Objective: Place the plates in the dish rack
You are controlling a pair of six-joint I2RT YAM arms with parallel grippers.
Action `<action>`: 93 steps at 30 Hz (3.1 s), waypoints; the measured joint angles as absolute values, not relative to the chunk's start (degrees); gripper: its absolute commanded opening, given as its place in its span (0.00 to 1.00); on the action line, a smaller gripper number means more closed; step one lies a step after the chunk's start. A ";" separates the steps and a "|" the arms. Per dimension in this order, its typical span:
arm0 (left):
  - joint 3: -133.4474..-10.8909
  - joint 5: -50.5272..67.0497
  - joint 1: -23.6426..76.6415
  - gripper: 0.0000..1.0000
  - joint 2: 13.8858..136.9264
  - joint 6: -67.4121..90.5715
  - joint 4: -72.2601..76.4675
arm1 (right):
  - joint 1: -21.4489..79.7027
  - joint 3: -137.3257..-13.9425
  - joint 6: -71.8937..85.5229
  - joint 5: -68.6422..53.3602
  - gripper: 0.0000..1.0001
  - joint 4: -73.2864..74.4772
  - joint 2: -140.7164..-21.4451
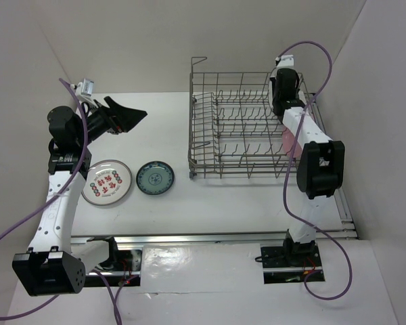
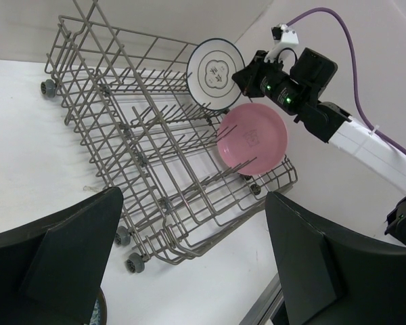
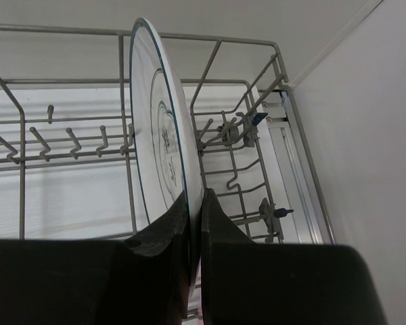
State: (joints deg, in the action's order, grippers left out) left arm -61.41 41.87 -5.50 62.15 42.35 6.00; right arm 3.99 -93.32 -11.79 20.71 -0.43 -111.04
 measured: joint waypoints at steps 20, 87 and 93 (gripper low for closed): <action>-61.41 42.17 -5.50 1.00 62.37 42.33 6.42 | 4.25 -93.14 -10.66 21.87 1.00 0.14 -111.57; -19.77 -19.49 -7.84 0.98 42.54 83.94 -32.49 | 39.13 -73.45 8.25 1.89 1.00 13.43 -64.62; -18.39 -19.51 -8.78 0.96 45.71 84.29 -23.79 | 39.13 -72.60 8.23 0.56 1.00 12.38 -64.75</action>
